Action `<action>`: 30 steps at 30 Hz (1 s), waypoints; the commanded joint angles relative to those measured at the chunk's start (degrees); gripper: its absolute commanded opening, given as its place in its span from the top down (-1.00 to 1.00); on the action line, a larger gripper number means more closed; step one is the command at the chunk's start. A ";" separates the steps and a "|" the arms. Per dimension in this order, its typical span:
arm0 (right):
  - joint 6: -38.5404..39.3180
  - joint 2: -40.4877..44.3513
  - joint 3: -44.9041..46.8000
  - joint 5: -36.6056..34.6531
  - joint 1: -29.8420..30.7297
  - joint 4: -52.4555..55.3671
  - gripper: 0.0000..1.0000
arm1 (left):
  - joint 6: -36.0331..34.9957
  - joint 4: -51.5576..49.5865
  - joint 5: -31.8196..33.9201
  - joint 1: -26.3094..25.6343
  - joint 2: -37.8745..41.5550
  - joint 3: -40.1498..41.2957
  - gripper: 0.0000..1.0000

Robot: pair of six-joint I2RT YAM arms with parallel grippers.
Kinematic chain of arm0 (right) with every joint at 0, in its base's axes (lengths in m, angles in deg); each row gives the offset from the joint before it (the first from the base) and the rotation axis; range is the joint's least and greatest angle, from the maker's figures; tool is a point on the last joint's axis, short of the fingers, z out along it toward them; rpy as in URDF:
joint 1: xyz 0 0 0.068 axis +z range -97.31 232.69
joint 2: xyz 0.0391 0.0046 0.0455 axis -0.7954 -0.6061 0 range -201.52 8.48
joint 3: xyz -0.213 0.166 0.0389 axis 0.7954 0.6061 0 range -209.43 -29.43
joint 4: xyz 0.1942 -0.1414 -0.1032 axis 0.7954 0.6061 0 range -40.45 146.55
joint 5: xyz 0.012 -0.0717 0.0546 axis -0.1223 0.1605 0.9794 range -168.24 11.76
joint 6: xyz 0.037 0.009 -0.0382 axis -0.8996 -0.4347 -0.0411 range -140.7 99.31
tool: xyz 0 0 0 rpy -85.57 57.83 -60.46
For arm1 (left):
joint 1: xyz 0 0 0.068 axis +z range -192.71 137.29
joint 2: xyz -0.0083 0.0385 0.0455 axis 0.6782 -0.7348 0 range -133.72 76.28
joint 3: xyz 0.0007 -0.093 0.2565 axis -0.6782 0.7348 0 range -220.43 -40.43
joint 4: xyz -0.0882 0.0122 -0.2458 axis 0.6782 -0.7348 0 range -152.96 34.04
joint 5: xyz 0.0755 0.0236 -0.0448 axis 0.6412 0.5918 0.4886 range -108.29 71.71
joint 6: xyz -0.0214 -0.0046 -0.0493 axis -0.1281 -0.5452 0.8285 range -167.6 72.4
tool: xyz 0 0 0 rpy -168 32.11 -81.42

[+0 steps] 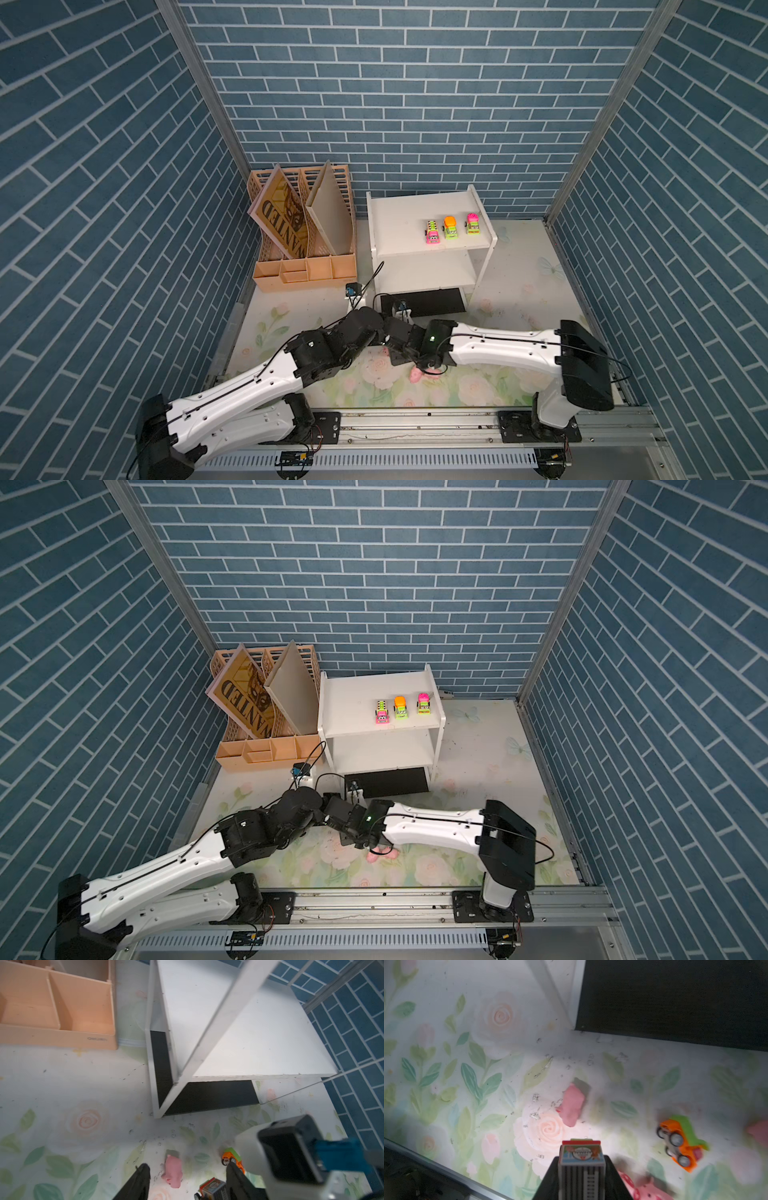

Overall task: Organize plastic toys on shelves
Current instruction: Place the plastic toy at the center of the board.

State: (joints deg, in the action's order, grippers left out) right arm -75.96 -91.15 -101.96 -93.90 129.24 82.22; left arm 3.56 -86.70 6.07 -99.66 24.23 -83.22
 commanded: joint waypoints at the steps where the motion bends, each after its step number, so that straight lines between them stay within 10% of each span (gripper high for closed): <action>1: -0.25 -4.97 -2.16 1.56 1.80 -0.66 0.51 | 3.86 -6.13 3.02 0.24 2.73 2.97 -0.24; 30: -6.33 0.77 7.97 3.84 1.05 -10.21 0.14 | 6.00 -5.48 1.94 0.24 -0.34 3.85 -0.28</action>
State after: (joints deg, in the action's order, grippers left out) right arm -82.41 -94.54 -94.23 -90.45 130.66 73.76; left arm 10.03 -92.36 7.60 -99.35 24.49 -77.47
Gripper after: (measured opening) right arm 0.422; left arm 0.639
